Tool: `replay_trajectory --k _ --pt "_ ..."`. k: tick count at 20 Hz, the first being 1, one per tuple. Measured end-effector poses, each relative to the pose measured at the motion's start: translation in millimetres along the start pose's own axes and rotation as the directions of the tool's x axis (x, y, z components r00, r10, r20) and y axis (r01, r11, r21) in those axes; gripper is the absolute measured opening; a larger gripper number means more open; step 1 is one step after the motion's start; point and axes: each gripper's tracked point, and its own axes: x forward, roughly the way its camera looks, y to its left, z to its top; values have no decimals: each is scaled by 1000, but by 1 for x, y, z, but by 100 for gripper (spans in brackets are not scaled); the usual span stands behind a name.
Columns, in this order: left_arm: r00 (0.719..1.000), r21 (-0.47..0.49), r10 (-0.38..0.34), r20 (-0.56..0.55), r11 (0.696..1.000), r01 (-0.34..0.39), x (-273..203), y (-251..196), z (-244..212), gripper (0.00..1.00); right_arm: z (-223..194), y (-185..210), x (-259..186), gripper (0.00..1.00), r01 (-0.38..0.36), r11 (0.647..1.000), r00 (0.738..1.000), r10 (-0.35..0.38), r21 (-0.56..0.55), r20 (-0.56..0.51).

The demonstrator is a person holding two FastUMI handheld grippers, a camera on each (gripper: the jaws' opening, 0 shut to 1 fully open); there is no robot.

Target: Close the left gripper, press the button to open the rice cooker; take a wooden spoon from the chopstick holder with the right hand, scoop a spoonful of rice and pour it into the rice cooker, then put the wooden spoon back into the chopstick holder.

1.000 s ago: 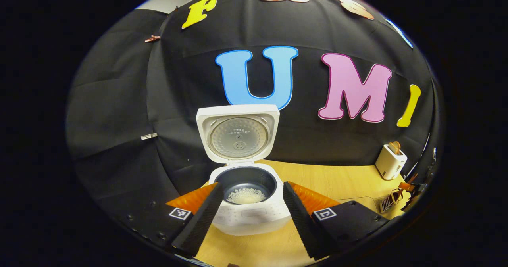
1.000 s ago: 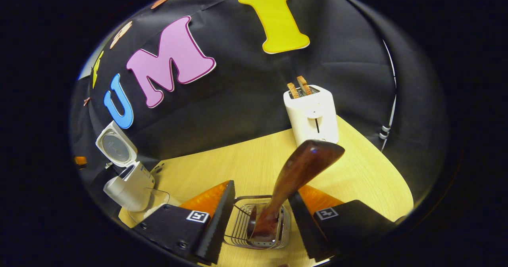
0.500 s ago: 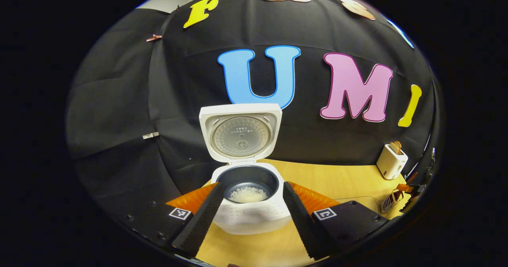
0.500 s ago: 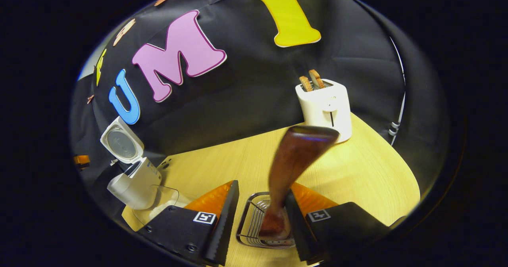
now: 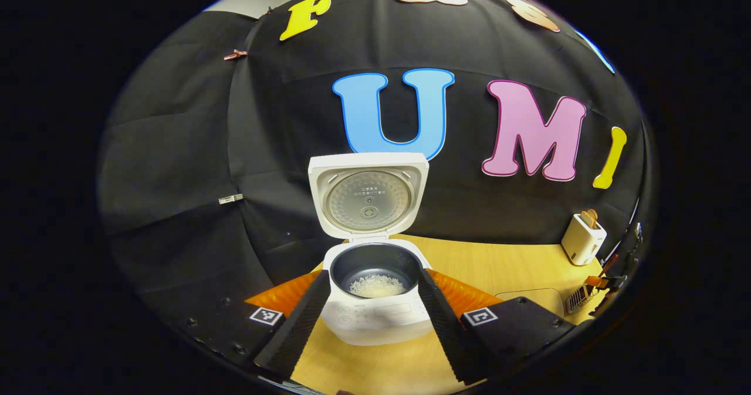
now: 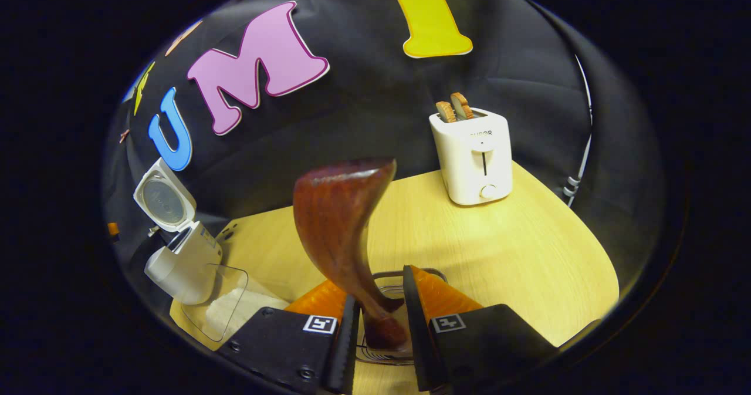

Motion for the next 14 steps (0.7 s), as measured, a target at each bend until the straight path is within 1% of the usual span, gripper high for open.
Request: replay_trajectory --k 1,2,3,4,6,7,8,10,14 --pt "1000 -3 1 0 1000 -1 0 2 -2 96 -1 1 -1 43 5 1000 1000 -5 9 1" --pt "1000 -5 2 -1 1000 -2 0 3 -3 96 -2 -4 0 40 31 999 1000 -31 7 -3" --pt "1000 -6 1 -1 1000 -1 -1 3 -3 96 0 -10 0 39 44 999 999 -44 11 5" --pt "1000 -4 0 -2 1000 0 -1 4 -3 96 -1 -9 -2 31 41 999 999 -41 22 0" --pt "1000 -3 0 -4 1000 0 -1 6 -4 96 0 -9 -5 27 28 999 1000 -28 32 0" --pt "1000 -5 -1 -5 1000 1 -1 7 -6 96 1 -10 -4 27 30 999 1000 -30 34 3" --pt "1000 -7 -3 -4 1000 3 -1 7 -5 96 3 -11 -5 22 31 999 1000 -31 41 0" --pt "1000 -5 -7 -1 1000 7 -2 9 -4 96 4 -13 -8 22 39 997 999 -39 63 0" --pt "1000 -10 -17 9 1000 17 -3 12 -2 96 25 -20 -23 22 41 991 998 -48 129 46"
